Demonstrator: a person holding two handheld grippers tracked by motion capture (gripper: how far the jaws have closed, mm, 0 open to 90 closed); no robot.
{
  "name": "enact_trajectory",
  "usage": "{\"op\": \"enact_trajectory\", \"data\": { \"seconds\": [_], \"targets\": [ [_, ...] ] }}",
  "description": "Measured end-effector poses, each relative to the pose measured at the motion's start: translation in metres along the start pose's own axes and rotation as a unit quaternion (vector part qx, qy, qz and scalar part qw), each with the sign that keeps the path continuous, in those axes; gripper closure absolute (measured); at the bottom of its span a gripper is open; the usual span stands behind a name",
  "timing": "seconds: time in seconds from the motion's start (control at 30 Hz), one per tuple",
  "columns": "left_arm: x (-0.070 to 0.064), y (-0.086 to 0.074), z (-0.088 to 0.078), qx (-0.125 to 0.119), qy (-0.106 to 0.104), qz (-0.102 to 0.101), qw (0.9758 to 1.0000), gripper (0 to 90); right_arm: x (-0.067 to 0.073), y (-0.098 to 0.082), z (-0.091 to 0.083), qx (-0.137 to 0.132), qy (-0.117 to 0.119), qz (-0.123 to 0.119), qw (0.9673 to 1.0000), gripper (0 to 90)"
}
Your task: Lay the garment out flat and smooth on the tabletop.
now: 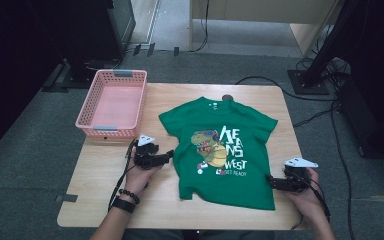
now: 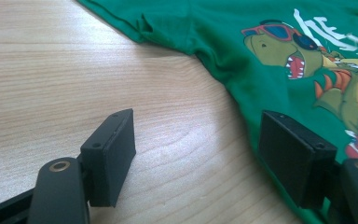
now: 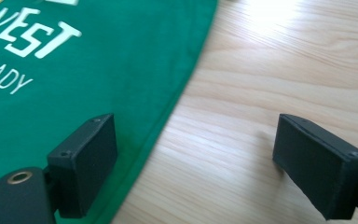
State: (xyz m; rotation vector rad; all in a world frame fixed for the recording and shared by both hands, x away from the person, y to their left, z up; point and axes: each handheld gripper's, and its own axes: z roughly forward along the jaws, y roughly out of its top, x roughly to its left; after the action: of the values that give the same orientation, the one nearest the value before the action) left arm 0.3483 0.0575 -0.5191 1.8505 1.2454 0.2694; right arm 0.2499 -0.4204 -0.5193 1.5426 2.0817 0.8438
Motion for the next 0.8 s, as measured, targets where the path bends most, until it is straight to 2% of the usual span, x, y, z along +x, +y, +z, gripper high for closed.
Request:
{"op": "enact_trajectory", "data": {
  "seconds": [0.13, 0.3, 0.37, 0.47, 0.6, 0.7, 0.77, 0.8],
  "targets": [
    [0.0, 0.0, 0.0, -0.001, -0.002, -0.001, 1.0, 28.3, -0.011, -0.003, -0.003, 0.0, -0.004, 0.004, 1.0, 13.4],
    [-0.001, -0.001, 0.0, -0.001, 0.003, 0.005, 1.0, 28.3, -0.017, -0.004, -0.005, 0.001, -0.017, 0.016, 0.9997, 13.5],
    [-0.002, -0.001, 0.0, 0.001, 0.005, 0.007, 1.0, 28.3, -0.016, -0.004, -0.005, 0.002, -0.02, 0.021, 0.9996, 14.7],
    [-0.006, -0.002, -0.001, 0.003, 0.002, 0.011, 0.9999, 28.3, -0.013, -0.003, -0.009, -0.012, -0.005, 0.038, 0.9992, 16.0],
    [-0.012, -0.005, -0.001, 0.009, -0.009, 0.019, 0.9997, 28.4, -0.005, 0.001, -0.012, -0.029, -0.011, 0.041, 0.9987, 18.7],
    [-0.022, -0.007, -0.002, 0.02, -0.023, 0.031, 0.999, 29.1, 0.002, 0.003, -0.012, -0.033, -0.016, 0.037, 0.9987, 19.3],
    [-0.031, -0.009, -0.002, 0.032, -0.027, 0.051, 0.9978, 29.2, 0.006, 0.003, -0.011, -0.03, -0.018, 0.037, 0.9987, 19.3],
    [-0.036, -0.011, -0.002, 0.035, -0.022, 0.064, 0.9971, 29.4, 0.007, 0.003, -0.01, -0.03, -0.021, 0.036, 0.9987, 19.3]
  ]
}}
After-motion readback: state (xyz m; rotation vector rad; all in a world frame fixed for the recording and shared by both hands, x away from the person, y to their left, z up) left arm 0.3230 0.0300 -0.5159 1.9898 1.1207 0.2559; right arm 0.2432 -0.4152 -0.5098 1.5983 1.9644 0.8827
